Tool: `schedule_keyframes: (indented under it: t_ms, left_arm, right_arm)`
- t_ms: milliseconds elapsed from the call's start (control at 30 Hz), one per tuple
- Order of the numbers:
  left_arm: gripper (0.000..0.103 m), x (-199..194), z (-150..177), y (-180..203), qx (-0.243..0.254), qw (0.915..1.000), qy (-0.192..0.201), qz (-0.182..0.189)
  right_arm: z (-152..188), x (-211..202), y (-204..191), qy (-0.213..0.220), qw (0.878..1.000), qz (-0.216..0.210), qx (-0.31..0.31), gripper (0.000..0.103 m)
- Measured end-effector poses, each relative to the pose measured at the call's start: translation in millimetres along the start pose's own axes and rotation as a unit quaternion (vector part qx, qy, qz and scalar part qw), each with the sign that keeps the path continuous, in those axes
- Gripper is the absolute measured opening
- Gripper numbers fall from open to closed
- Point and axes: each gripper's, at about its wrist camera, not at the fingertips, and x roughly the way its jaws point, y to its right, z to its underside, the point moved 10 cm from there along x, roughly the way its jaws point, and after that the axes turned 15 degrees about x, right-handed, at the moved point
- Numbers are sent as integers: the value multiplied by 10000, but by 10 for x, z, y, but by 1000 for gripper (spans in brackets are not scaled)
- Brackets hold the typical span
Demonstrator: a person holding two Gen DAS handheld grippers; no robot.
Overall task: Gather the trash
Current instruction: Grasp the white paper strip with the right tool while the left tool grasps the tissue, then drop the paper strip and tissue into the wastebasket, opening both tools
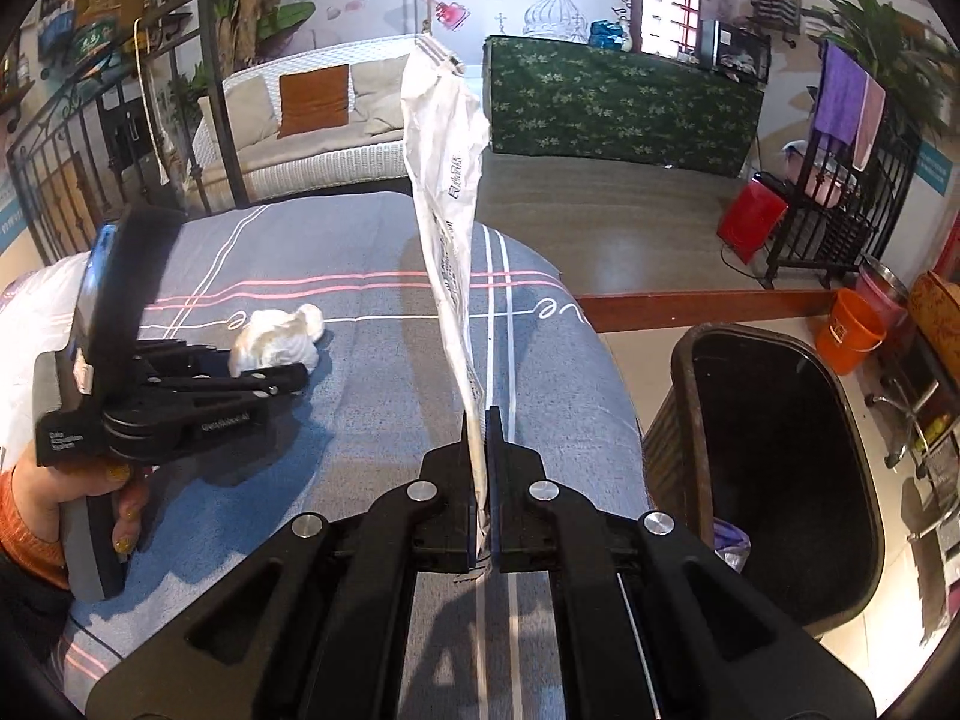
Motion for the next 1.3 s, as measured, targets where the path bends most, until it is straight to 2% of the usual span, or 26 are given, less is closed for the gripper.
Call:
schedule_keyframes:
  t_ms: [133,367,600,800,1100,1300]
  left_arm:
    - [33,-188,13,101,55,9996,245,-146]
    - [33,-548,-62,401,7,9978,661,-2]
    - [33,-730,-187,911,120,9939,994,454]
    - [33,-734,-325,1261,349,9902,1124,751]
    - [33,-680,-442,1654,704,9861,1155,970]
    - [33,-639,-460,1813,793,9844,1095,1124]
  right_arm:
    - [42,-32,56,26,9999,-12,153,3]
    - [115,-184,232,196,9992,74,346,3]
    - [188,-291,520,261,9974,268,619,3]
    - [133,-287,1030,293,9930,490,1036,3]
    - [113,75,1820,14,9848,1015,1409,3]
    - [231,484,2221,-427,9765,1170,1759,3]
